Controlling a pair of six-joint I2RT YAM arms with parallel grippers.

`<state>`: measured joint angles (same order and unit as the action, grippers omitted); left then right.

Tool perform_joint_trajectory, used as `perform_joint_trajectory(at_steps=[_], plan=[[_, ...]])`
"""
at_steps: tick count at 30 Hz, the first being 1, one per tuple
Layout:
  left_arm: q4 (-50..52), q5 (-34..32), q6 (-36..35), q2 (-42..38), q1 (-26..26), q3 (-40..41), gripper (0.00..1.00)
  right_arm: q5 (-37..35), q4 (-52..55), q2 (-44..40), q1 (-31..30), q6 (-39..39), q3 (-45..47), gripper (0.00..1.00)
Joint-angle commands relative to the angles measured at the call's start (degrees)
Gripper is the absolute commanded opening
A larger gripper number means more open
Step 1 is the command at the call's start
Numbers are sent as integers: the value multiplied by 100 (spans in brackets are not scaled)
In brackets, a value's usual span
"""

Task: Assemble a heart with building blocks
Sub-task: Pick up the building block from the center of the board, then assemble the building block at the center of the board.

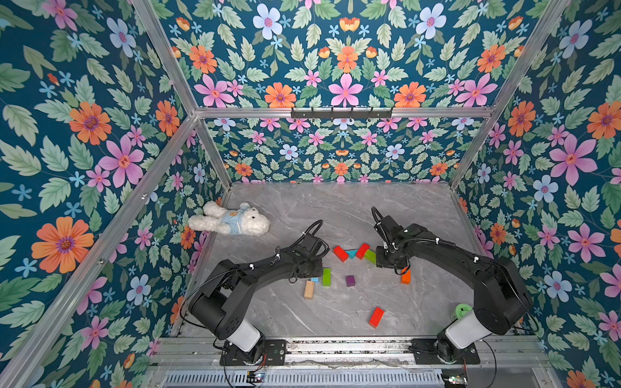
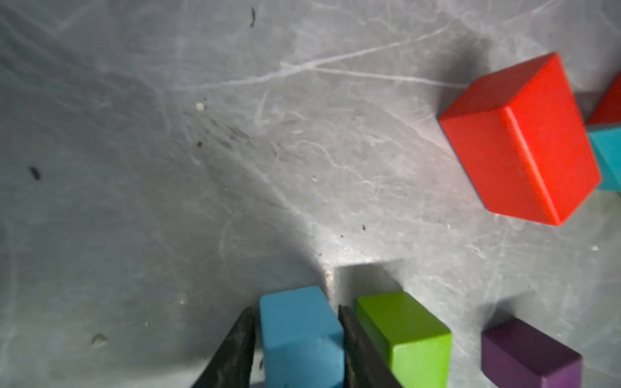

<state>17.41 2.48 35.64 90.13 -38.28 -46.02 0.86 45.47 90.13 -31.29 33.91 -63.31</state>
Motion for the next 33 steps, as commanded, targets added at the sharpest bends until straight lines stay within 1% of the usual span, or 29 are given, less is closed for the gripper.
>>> perform_joint_trajectory(at_steps=[1, 3, 8, 10, 13, 16, 20, 22, 25, 32, 33], plan=[[434, -467, -162, 26, -89, -109, 44, -86, 136, -73, -8, 62, 20, 52], [411, -431, -171, 10, -100, -122, 39, -100, 159, -113, -3, 63, 30, 51], [304, -256, -416, 47, -160, -272, 19, -165, 166, -252, 6, 85, 106, 51], [305, -351, -557, 67, -209, -442, 14, -116, 116, -312, 37, 106, 158, 50], [315, -529, -780, 229, -230, -816, 12, -61, 57, -371, 80, 133, 212, 50], [255, -756, -994, 593, -238, -1181, 9, -34, 39, -403, 91, 142, 229, 49], [353, -1025, -1229, 1130, -240, -1598, 0, 27, 49, -539, 134, 129, 285, 49], [269, -1027, -1290, 1165, -234, -1636, 0, 67, 33, -646, 162, 116, 350, 48], [172, -843, -1314, 1142, -257, -1537, 0, 104, 49, -802, 249, 100, 460, 48], [-107, -489, -1270, 703, -725, -807, 0, 177, 4, -1023, 462, 64, 622, 48], [-135, -528, -1250, 670, -767, -740, 8, 186, -3, -1025, 457, 55, 627, 47]])
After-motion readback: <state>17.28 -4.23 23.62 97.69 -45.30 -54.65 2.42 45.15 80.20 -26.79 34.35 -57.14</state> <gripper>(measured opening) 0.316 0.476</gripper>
